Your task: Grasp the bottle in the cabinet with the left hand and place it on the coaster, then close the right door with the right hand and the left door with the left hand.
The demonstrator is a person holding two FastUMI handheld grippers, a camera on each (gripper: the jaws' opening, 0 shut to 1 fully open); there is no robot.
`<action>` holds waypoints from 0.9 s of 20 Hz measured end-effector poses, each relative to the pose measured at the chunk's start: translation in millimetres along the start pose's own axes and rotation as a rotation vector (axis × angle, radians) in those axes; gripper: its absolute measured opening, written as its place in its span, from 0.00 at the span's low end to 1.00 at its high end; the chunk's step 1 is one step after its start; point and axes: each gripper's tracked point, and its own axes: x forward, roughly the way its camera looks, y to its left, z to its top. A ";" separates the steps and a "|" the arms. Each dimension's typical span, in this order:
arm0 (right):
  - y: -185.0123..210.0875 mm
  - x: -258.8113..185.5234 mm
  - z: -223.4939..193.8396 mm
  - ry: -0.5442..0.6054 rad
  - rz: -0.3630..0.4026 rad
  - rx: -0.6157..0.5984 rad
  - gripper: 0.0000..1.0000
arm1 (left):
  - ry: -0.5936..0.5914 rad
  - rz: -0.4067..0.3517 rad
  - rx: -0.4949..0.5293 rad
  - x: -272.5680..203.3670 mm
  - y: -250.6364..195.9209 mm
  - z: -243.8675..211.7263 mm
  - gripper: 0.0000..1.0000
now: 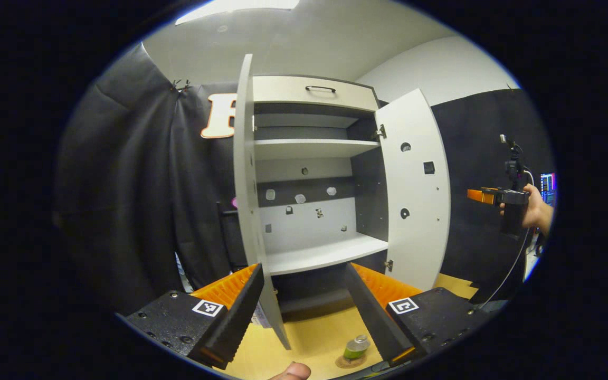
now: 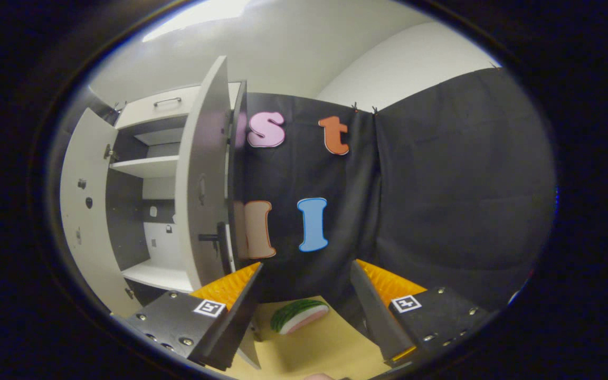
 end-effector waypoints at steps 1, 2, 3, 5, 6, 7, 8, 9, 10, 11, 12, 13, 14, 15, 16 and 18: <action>-6.4 12.8 -3.6 0.017 -0.010 -0.006 1.00 | 0.001 0.007 0.006 -0.3 4.8 -0.1 0.98; -13.2 23.8 -7.0 0.031 -0.028 -0.014 0.98 | 0.003 0.010 0.009 1.7 6.4 -2.1 0.98; -16.2 33.9 -11.2 0.054 -0.039 -0.026 0.98 | -0.001 0.014 0.007 4.9 7.2 -1.7 0.98; -24.0 47.5 -23.9 0.091 -0.082 -0.079 0.99 | -0.013 0.005 -0.027 15.9 3.8 -0.1 0.98; -23.0 51.9 -26.9 0.083 -0.095 -0.101 0.99 | -0.012 -0.005 -0.053 22.0 -1.4 -3.7 0.98; -14.6 53.1 -28.0 0.076 -0.084 -0.105 0.99 | -0.006 -0.018 -0.075 28.3 -5.3 -7.2 0.98; -1.4 58.0 -30.0 0.079 -0.056 -0.092 0.99 | 0.000 -0.030 -0.085 33.6 -8.8 -9.0 0.98; 18.5 67.8 -32.2 0.086 -0.010 -0.075 0.98 | 0.003 -0.041 -0.093 38.6 -10.8 -10.3 1.00; 46.2 70.3 -30.2 0.088 0.070 -0.064 0.99 | -0.004 -0.060 -0.105 41.4 -15.4 -8.5 0.98; 57.4 65.5 -26.2 0.075 0.099 -0.083 0.99 | -0.016 -0.079 -0.120 43.8 -20.8 -4.8 0.98; 69.5 54.5 -13.5 0.040 0.127 -0.144 0.90 | -0.028 -0.091 -0.134 44.5 -24.2 -1.3 0.98; 80.2 70.0 -9.2 0.011 0.135 -0.192 0.81 | -0.036 -0.098 -0.146 42.8 -27.4 0.0 0.98; 85.8 68.2 -7.0 0.008 0.141 -0.215 0.72 | -0.039 -0.103 -0.157 41.1 -30.6 0.3 1.00; 88.2 65.2 -11.6 0.016 0.145 -0.213 0.72 | -0.037 -0.108 -0.165 40.2 -34.4 -0.7 0.98; 89.6 64.2 -14.7 0.022 0.143 -0.202 0.76 | -0.030 -0.115 -0.169 39.1 -38.2 -3.2 0.98; 89.4 61.4 -17.0 0.029 0.134 -0.169 0.76 | -0.014 -0.132 -0.173 37.5 -48.4 -7.0 0.98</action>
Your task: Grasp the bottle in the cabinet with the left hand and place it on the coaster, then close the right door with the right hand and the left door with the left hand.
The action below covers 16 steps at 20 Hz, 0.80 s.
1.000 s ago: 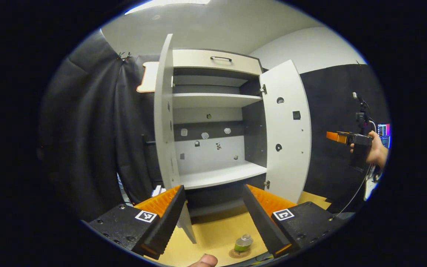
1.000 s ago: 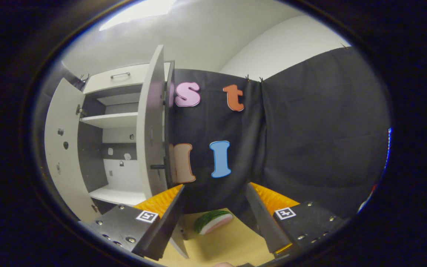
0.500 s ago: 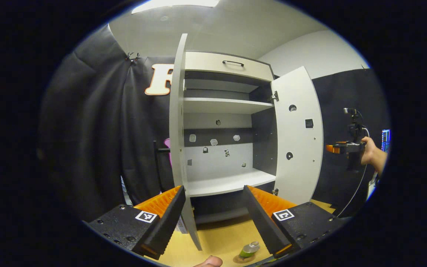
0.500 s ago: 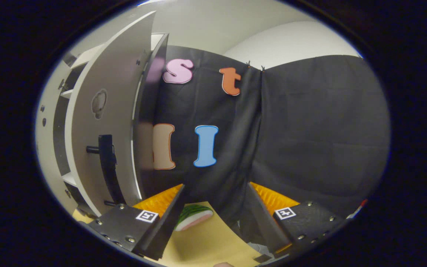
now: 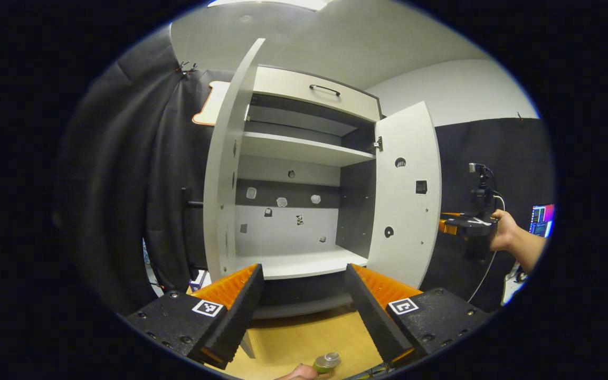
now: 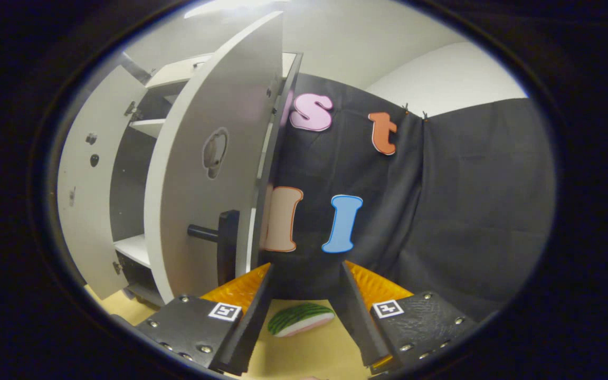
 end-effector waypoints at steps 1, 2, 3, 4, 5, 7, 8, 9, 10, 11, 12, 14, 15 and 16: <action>-2.2 3.1 0.7 0.010 -0.001 0.012 0.76 | 0.015 -0.001 0.003 -0.3 -2.5 -3.3 0.98; -1.8 3.4 0.8 0.016 -0.002 0.013 0.76 | 0.020 -0.001 0.008 0.8 -2.3 -4.7 0.99; -1.7 2.0 1.6 0.018 -0.004 0.002 0.72 | 0.020 -0.003 0.013 1.4 -4.7 -4.2 0.98; -1.0 1.3 2.9 0.016 -0.003 -0.016 0.72 | 0.024 -0.004 0.020 0.5 -6.0 -4.3 0.97; 0.1 0.2 2.8 0.012 0.003 -0.032 0.76 | 0.030 -0.003 0.026 -1.4 -6.5 -5.3 0.97; 8.6 -2.8 6.9 0.004 0.028 -0.041 0.76 | 0.038 -0.003 0.032 -4.6 -7.6 -5.9 0.99; 21.0 -4.1 8.7 0.005 0.048 -0.031 0.72 | 0.044 0.001 0.034 -5.4 -6.4 -6.8 0.97; 41.8 -6.8 5.6 0.005 0.071 -0.021 0.76 | 0.052 0.006 0.035 -5.3 -4.3 -10.1 0.97; 59.0 -8.9 6.6 0.001 0.096 -0.017 0.76 | 0.058 0.011 0.036 -5.7 -1.5 -10.9 0.99; 71.5 -9.2 10.4 -0.007 0.116 -0.019 0.76 | 0.062 0.020 0.038 -7.3 2.6 -11.9 0.99; 83.3 -8.4 12.3 -0.015 0.129 -0.026 0.73 | 0.064 0.032 0.038 -9.5 8.2 -11.3 0.97; 93.2 -8.3 14.5 -0.025 0.129 -0.044 0.76 | 0.060 0.056 0.036 -17.5 19.3 -11.8 0.98; 98.5 -7.2 15.1 -0.028 0.127 -0.040 0.81 | 0.058 0.070 0.032 -22.9 27.1 -12.0 0.97; 103.4 -7.3 14.3 -0.024 0.130 -0.028 0.90 | 0.058 0.083 0.024 -28.5 35.6 -12.7 0.98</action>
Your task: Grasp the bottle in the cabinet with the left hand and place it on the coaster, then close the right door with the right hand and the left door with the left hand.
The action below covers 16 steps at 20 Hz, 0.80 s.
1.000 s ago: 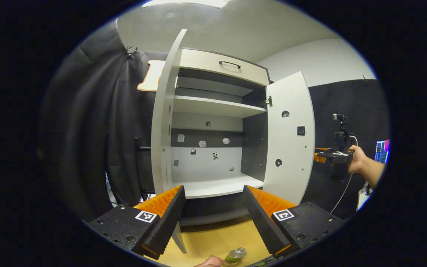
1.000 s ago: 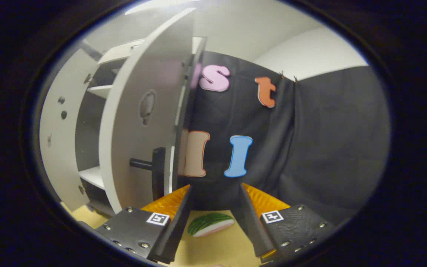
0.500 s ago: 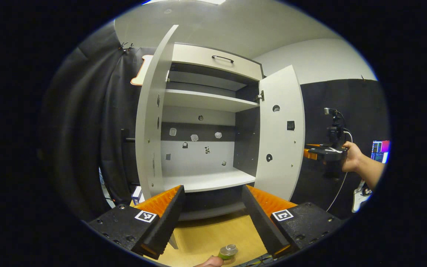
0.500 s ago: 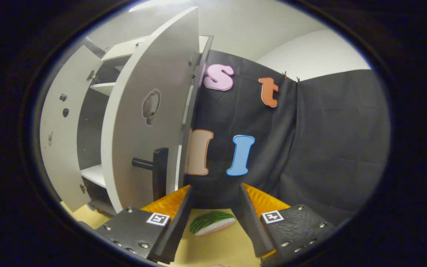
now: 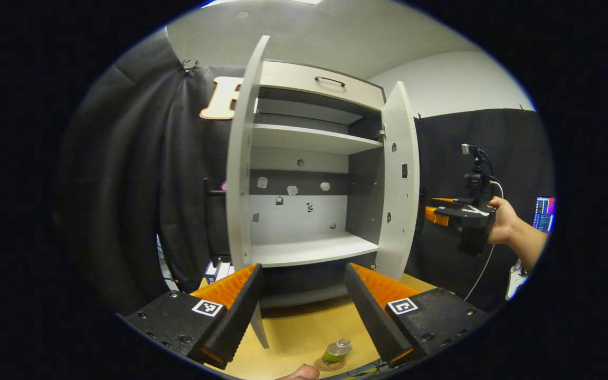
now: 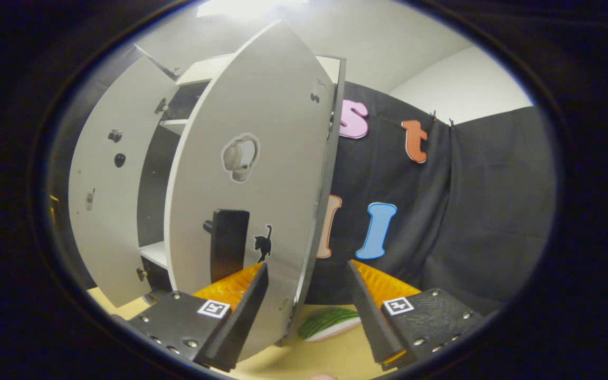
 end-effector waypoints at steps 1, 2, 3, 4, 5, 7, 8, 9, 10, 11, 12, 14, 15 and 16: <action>5.1 1.6 -0.3 0.002 -0.002 0.008 0.92 | 0.005 0.014 -0.007 -6.0 8.3 -4.1 0.99; 9.6 2.3 0.4 0.002 0.001 0.008 0.93 | 0.010 0.031 -0.012 -11.7 16.4 -7.1 0.98; 13.9 2.7 2.6 -0.001 0.002 0.004 0.93 | 0.015 0.050 -0.015 -16.6 25.2 -9.7 0.97; 17.9 2.5 3.2 0.000 0.005 0.005 0.95 | 0.022 0.067 -0.019 -21.1 33.3 -11.9 0.97; 22.0 2.3 3.7 0.001 0.008 0.010 0.93 | 0.027 0.082 -0.026 -24.2 40.0 -13.8 0.97; 33.1 2.6 3.8 0.006 0.022 0.023 0.93 | 0.023 0.106 -0.036 -30.0 50.4 -14.8 0.95; 38.5 1.8 4.0 0.010 0.026 0.027 0.93 | 0.025 0.115 -0.040 -33.0 54.6 -16.2 0.94; 42.2 1.0 3.8 0.015 0.029 0.031 0.93 | 0.027 0.125 -0.043 -38.0 59.5 -18.7 0.96; 46.9 0.4 3.2 0.021 0.038 0.036 0.93 | 0.031 0.133 -0.044 -41.5 62.5 -20.1 0.94; 49.9 -1.0 3.5 0.022 0.038 0.040 0.93 | 0.038 0.140 -0.043 -42.9 65.0 -21.0 0.94; 50.1 -3.2 5.8 0.021 0.030 0.044 0.93 | 0.041 0.149 -0.040 -45.3 68.5 -21.6 0.95; 50.6 -9.9 5.9 0.020 0.016 0.059 0.96 | 0.043 0.169 -0.028 -51.2 78.4 -20.5 0.95; 51.3 -15.0 6.8 0.018 0.011 0.069 0.96 | 0.040 0.185 -0.018 -53.1 85.6 -18.9 0.95; 52.0 -21.0 8.1 0.017 0.012 0.074 0.93 | 0.040 0.201 -0.009 -51.7 91.7 -18.7 0.95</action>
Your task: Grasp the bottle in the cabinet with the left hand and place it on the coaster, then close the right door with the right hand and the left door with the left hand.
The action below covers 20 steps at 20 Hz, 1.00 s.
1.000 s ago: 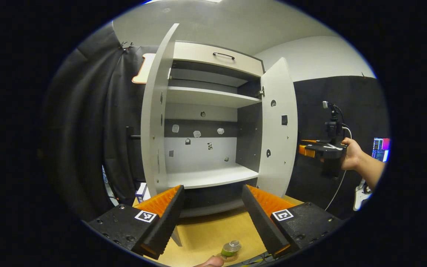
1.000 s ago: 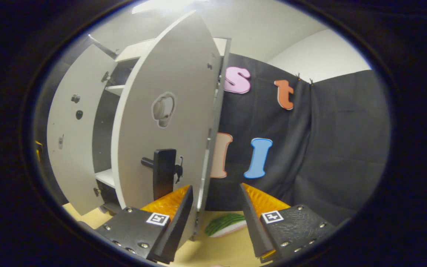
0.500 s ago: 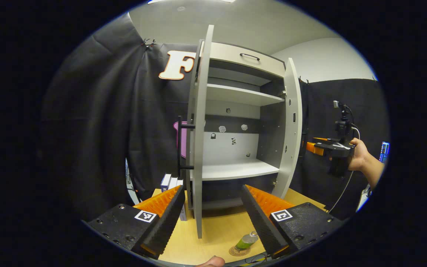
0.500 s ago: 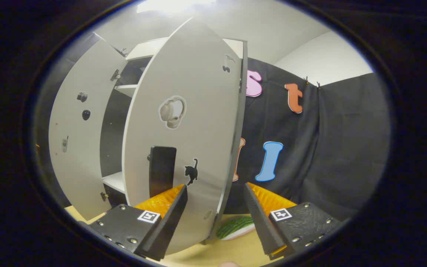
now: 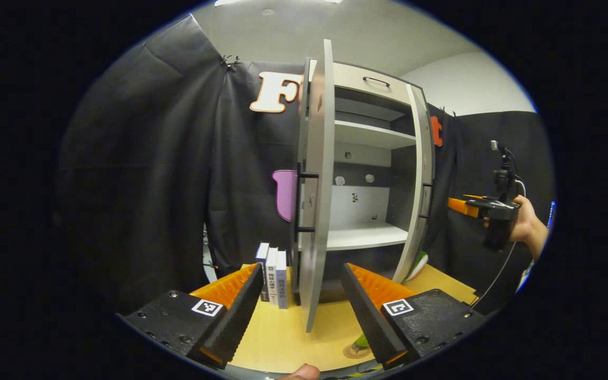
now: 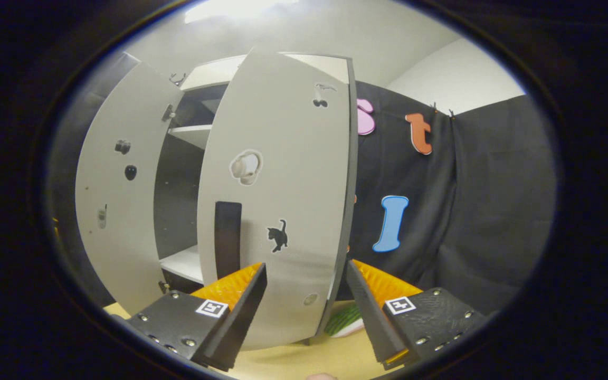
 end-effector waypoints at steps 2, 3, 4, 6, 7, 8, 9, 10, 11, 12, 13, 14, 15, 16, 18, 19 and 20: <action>0.8 -16.3 6.5 -0.013 -0.006 -0.004 0.90 | -0.002 0.032 0.012 -0.3 18.8 1.6 0.95; 3.7 -23.2 11.1 -0.027 0.001 0.001 0.93 | -0.003 0.040 0.009 -1.6 26.3 1.5 0.95; 5.4 -31.9 16.6 -0.044 0.007 0.010 0.93 | -0.003 0.043 0.002 -2.2 32.4 2.0 0.94; 8.7 -51.7 25.4 -0.074 0.027 0.033 0.93 | 0.002 0.058 0.003 3.9 46.3 -0.2 0.95; 9.8 -59.9 28.2 -0.083 0.038 0.040 0.93 | 0.007 0.071 0.010 7.9 55.1 -0.2 0.94; 7.6 -68.0 31.7 -0.096 0.036 0.043 0.90 | 0.016 0.086 0.008 13.2 65.2 -1.6 0.93; 7.7 -78.9 34.0 -0.104 0.047 0.045 0.93 | 0.025 0.093 0.001 16.6 70.3 -4.5 0.94; 8.2 -87.2 35.7 -0.110 0.061 0.046 0.90 | 0.026 0.100 -0.007 19.9 75.3 -4.1 0.95; 4.3 -94.3 37.3 -0.120 0.061 0.043 0.90 | 0.022 0.105 -0.014 23.1 79.9 -3.2 0.95; -2.8 -101.0 37.4 -0.126 0.053 0.040 0.93 | 0.023 0.105 -0.018 28.1 83.6 -2.8 0.93; -9.3 -108.4 36.3 -0.126 0.042 0.039 0.93 | 0.025 0.108 -0.017 32.9 87.0 -2.2 0.95; -15.3 -114.7 36.1 -0.126 0.032 0.039 0.93 | 0.028 0.109 -0.010 37.6 91.5 -0.9 0.94; -19.5 -119.8 34.8 -0.123 0.022 0.040 0.93 | 0.031 0.111 0.000 43.6 94.6 2.0 0.95; -24.3 -124.4 32.3 -0.114 0.014 0.038 0.93 | 0.025 0.115 0.003 50.1 99.9 5.4 0.93; -34.4 -135.4 24.8 -0.099 -0.002 0.029 0.93 | 0.007 0.116 -0.009 65.6 103.7 16.1 0.96; -40.2 -140.2 21.0 -0.097 -0.011 0.024 0.89 | -0.001 0.117 -0.025 74.8 105.2 21.3 0.96; -45.2 -144.4 18.0 -0.094 -0.018 0.021 0.93 | 0.000 0.107 -0.043 84.9 102.6 24.7 0.95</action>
